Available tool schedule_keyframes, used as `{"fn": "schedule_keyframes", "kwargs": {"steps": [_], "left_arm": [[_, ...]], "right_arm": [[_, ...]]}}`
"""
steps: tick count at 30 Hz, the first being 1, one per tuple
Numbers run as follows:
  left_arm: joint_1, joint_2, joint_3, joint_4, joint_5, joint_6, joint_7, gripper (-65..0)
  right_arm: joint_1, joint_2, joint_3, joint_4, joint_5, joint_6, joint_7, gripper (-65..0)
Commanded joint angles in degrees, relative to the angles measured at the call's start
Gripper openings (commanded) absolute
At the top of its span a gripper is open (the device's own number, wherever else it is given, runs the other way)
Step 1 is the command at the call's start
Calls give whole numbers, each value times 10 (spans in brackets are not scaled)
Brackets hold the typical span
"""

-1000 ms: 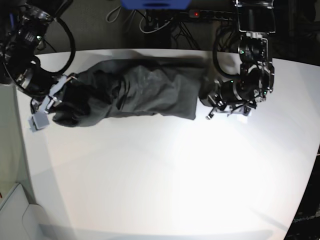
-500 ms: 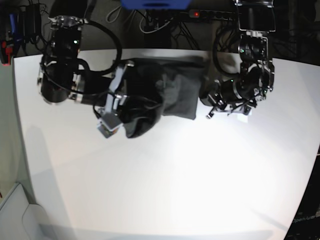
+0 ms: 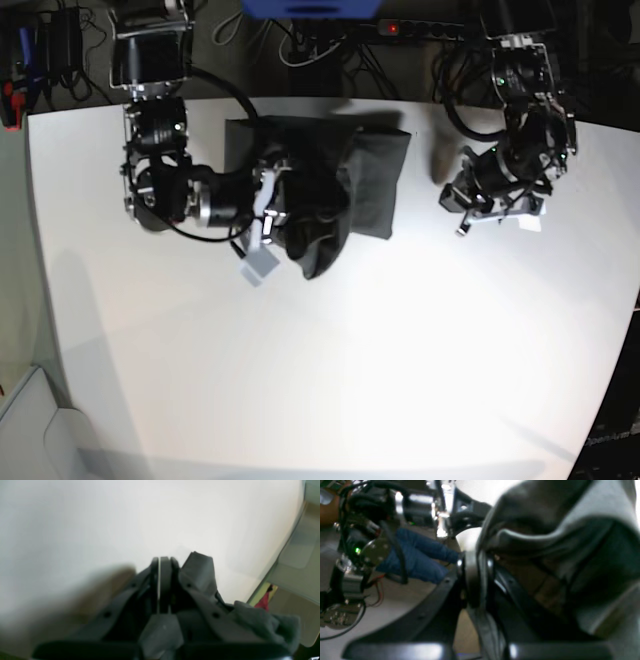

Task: Layout the t-shirt on the table in an organized manner, then fold the t-shirt properly
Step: 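Lift the other strip end with the right gripper and fold it onto the stack, then press and tuck the folded bundle edges with the right gripper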

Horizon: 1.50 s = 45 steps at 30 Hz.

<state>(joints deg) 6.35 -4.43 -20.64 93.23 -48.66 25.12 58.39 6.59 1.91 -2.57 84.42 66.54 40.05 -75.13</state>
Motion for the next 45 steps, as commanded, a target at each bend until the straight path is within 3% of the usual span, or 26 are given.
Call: {"fn": "schedule_keyframes", "kwargs": {"steps": [1, 6, 8, 11, 16, 18, 21, 26, 29, 31, 35, 40, 45], "left_arm": [[-3, 1, 0, 11, -12, 5, 3, -638], [6, 1, 3, 11, -12, 5, 3, -638], [7, 1, 4, 11, -12, 3, 3, -638], [9, 2, 5, 11, -12, 2, 3, -638], [15, 2, 4, 11, -12, 1, 3, -638], [16, 0, 1, 11, -12, 0, 3, -638], [28, -3, 0, 11, -12, 0, 3, -638], [48, -5, 0, 11, -12, -1, 3, -638], [58, -14, -1, 11, -11, -1, -1, -638], [62, -18, -1, 11, -11, -1, -1, -638], [70, -23, -1, 11, -11, -1, -1, -638], [68, -23, -1, 11, -11, -2, -1, -638], [60, -22, -1, 11, -11, -2, -1, -638]], "right_arm": [[12, -1, 1, 7, 26, -1, 15, -650], [14, -7, 1, 5, 26, -1, 16, -648], [14, -10, 1, 5, 26, -1, 15, -609], [12, -8, 1, 5, 26, -1, 11, -493], [14, -1, -28, 10, 30, -1, -12, -221], [16, 2, -40, 33, 31, -1, -4, -186], [19, 3, -42, 82, 31, -1, -7, -211], [19, 57, -36, 157, 29, -1, 0, -298], [18, 96, -2, 160, 28, -1, 1, -386], [8, 121, 40, 158, 27, -1, 1, -481], [-36, 155, 104, 158, 26, -1, 13, -614], [-80, 169, 116, 158, -24, -1, 64, -625], [-84, 137, 90, 158, -138, -1, 77, -626]]}}
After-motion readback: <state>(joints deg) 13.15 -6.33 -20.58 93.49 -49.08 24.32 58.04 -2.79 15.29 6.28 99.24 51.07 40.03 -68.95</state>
